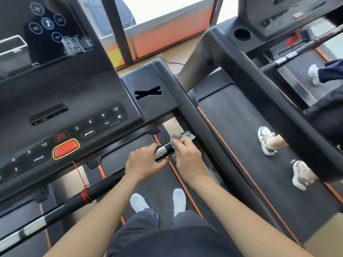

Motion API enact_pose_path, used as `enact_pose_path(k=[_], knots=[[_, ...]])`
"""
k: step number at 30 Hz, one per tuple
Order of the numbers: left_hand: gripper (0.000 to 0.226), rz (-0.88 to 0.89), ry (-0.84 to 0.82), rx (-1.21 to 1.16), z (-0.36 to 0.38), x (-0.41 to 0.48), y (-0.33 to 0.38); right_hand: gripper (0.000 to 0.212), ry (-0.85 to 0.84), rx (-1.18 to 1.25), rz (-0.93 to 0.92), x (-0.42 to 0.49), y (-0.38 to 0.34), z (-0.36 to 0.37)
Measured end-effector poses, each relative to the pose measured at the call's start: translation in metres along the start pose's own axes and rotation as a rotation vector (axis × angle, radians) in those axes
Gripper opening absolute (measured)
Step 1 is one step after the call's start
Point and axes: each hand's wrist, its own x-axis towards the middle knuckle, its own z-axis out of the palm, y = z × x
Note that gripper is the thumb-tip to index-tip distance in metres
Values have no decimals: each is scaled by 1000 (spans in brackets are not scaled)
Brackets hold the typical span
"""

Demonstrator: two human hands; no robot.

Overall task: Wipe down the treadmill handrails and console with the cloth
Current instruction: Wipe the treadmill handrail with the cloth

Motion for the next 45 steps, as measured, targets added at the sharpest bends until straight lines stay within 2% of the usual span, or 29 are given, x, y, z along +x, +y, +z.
enact_pose_path(k=[4, 7, 11, 13, 15, 17, 21, 25, 30, 33, 36, 41, 43, 45], knots=[[44, 25, 2, -2, 2, -1, -2, 28, -98, 122, 2, -14, 8, -9], [41, 32, -8, -10, 0, -1, -1, 25, -4, 156, 49, -5, 13, -26], [44, 41, -24, -10, -2, -2, -1, 35, 127, 65, 52, 32, 7, -39], [44, 44, -27, -17, -3, -2, -1, 33, 71, -22, 55, 51, 7, -28], [44, 43, -35, -16, -4, -2, -1, 22, 16, -137, 24, 54, 4, -13], [44, 43, -42, -13, -4, -2, -1, 17, 19, -165, 0, 45, -1, -3], [39, 41, -52, -22, -5, -2, 0, 24, 63, -34, -54, 19, -10, 7], [36, 18, -50, -62, -8, -2, 1, 25, -41, 77, -76, -12, -14, 14], [43, 9, -74, -62, -8, -4, 0, 32, 133, 64, 79, -3, 12, -19], [55, -29, -112, -183, -11, -4, -2, 35, 190, 41, 120, 15, 15, -25], [64, -15, -52, -419, -14, -8, -12, 26, 132, -15, 80, 19, 6, -7], [43, 7, 189, -705, -28, -13, -20, 32, 108, 7, 37, 8, -4, 14], [35, 37, 187, -738, -35, -10, -18, 34, 79, 48, -20, 3, -9, 18], [32, 85, 118, -738, -36, -6, -14, 38, -21, 106, -113, -4, -16, 22]])
